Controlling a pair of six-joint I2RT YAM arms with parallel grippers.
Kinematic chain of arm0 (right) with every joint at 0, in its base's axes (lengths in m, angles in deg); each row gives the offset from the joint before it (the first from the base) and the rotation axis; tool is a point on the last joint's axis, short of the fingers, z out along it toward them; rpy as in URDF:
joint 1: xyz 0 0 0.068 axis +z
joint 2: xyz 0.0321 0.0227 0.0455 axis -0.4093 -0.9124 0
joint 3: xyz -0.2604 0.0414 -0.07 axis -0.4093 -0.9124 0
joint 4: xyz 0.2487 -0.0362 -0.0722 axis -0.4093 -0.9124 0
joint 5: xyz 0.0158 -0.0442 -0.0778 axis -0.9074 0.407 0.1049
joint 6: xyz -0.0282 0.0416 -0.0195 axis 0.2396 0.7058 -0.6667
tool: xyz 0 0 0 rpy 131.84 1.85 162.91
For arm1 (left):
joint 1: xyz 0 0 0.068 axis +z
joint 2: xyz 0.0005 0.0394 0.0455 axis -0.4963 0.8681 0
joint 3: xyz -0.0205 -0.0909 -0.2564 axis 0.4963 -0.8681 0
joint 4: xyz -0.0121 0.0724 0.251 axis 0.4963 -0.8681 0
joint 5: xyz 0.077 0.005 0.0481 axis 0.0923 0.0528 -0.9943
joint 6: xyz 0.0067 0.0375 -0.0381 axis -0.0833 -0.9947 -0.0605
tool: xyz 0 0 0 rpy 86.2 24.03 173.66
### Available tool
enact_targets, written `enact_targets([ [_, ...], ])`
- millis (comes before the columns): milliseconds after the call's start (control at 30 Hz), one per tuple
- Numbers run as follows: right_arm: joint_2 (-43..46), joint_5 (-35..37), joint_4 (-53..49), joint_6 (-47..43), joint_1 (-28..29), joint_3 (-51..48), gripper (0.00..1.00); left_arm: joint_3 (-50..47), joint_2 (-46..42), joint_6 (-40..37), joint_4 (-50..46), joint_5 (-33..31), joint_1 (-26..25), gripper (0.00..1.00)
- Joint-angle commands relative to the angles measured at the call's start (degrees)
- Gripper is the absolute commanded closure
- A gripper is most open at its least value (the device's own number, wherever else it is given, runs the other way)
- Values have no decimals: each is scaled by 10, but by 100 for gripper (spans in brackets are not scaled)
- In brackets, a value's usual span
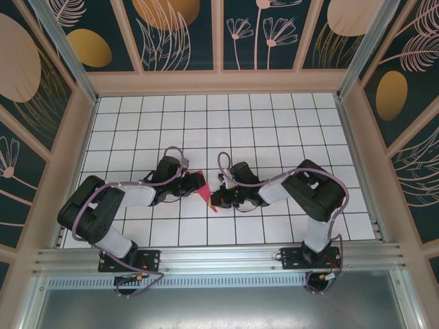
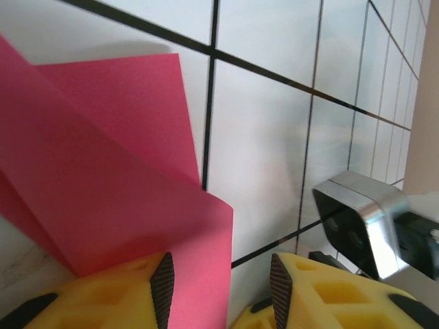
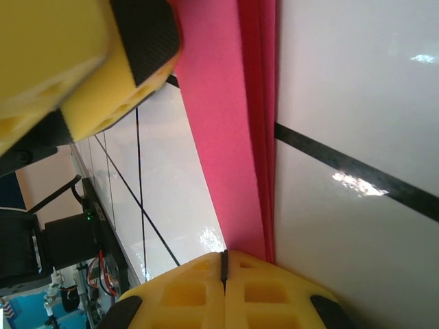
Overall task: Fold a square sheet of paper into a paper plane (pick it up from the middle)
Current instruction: Fold the wing for the fifth time at the center of the table.
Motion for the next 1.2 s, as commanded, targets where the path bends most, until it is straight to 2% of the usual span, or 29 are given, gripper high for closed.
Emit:
enact_targets([
  [0, -58, 53, -80, 8, 13, -19, 100, 23, -35, -5, -23, 1, 3, 54],
  [67, -63, 62, -101, 4, 13, -6, 100, 25, -47, 0, -16, 17, 3, 54],
  [200, -68, 63, -100, 12, 14, 3, 100, 4, -56, 42, 37, 60, 0, 63],
  [267, -67, 65, -102, 13, 14, 7, 100, -12, -60, 61, 55, 60, -3, 67],
  [367, -64, 68, -102, 17, 14, 5, 100, -27, -55, 75, 66, 57, -8, 68],
  [800, -62, 70, -107, 15, 14, 9, 100, -70, 43, 153, 221, 65, -31, 68],
  [867, -62, 71, -109, 15, 14, 9, 100, -79, 53, 147, 224, 57, -30, 68],
  [1167, -61, 88, -145, 2, 15, 3, 100, -104, 58, 113, 207, -50, -14, 71],
])
